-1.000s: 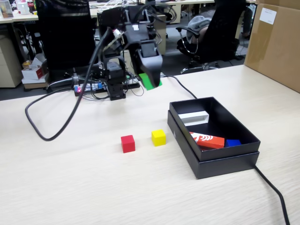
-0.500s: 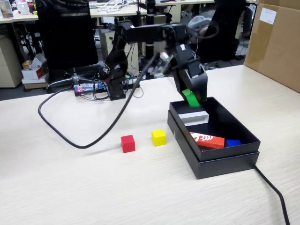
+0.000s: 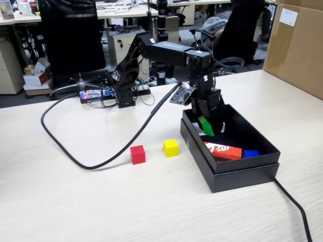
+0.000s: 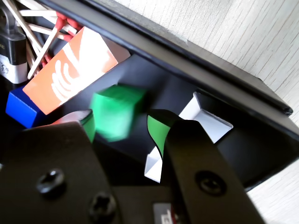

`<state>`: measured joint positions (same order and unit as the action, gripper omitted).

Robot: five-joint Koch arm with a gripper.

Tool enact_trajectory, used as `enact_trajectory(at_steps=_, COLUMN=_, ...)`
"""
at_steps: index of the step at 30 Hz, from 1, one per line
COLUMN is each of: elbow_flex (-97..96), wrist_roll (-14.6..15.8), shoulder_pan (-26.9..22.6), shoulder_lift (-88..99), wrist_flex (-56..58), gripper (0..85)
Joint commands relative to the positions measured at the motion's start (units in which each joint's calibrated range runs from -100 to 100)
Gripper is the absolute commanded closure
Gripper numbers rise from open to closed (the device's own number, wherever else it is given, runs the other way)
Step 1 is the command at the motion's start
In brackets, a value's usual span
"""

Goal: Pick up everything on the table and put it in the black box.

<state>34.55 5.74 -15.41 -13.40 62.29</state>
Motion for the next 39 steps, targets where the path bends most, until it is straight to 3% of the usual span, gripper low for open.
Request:
enact_trajectory(at_steps=1, elbow_flex=1.4, wrist_roll=-0.3, shoulder_pan=0.3, shoulder_lift=1.1, wrist_flex=-0.1, gripper=57.1)
enact_trajectory(at_steps=4, elbow_flex=0.6, wrist_roll=-0.3, shoulder_pan=0.3, shoulder_lift=0.8, wrist_flex=-0.1, gripper=48.3)
enact_trajectory(at_steps=11, elbow_flex=2.7, wrist_roll=-0.3, shoulder_pan=0.6, shoulder_lift=9.7, wrist_flex=-0.1, gripper=48.3)
enact_trajectory(at_steps=21, elbow_flex=-4.1, wrist_roll=-1.2, shoulder_pan=1.5, shoulder_lift=39.3, wrist_flex=0.0, gripper=46.0)
enact_trajectory(at_steps=29, elbow_flex=-17.7, wrist_roll=-5.1, shoulder_pan=9.3, shoulder_lift=51.9, wrist_flex=0.0, gripper=37.2)
enact_trajectory(at_steps=39, elbow_flex=-35.9, wrist_roll=-6.4, shoulder_pan=14.7, shoulder_lift=54.0, wrist_flex=-2.8, gripper=35.2)
